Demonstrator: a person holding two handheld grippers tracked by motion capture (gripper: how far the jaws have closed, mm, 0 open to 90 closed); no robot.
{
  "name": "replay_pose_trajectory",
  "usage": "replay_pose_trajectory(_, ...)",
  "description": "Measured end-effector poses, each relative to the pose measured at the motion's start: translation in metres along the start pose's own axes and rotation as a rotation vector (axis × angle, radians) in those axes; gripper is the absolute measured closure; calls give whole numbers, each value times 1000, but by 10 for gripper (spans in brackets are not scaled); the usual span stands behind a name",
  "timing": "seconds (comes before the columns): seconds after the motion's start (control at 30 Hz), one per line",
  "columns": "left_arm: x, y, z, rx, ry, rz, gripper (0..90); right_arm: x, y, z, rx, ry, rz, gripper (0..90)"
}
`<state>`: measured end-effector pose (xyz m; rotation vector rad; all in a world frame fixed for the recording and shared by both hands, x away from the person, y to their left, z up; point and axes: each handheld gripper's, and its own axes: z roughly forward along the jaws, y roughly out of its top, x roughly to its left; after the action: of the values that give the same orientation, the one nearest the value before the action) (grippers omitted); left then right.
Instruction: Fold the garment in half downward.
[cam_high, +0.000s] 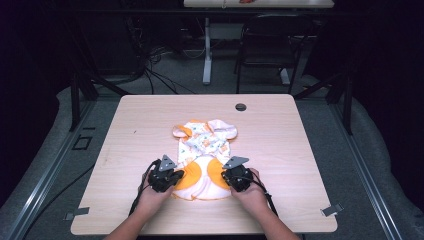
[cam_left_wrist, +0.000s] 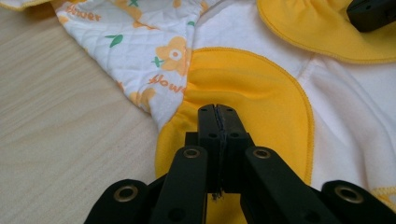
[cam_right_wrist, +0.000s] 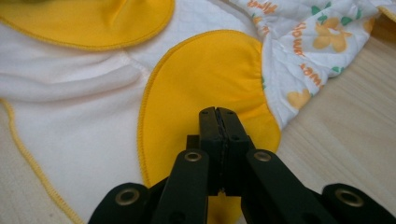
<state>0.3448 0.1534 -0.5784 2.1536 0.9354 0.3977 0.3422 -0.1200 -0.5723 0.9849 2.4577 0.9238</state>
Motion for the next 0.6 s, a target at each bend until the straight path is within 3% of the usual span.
replay_pose_trajectory(0.3,-7,-10,-10,3,-26,29,896,11,-7,-9,20,34,-51,893)
replay_pose_trajectory(0.6,-18,-24,-24,6,-71,35,897,20,-19,-19,12,92,-45,892)
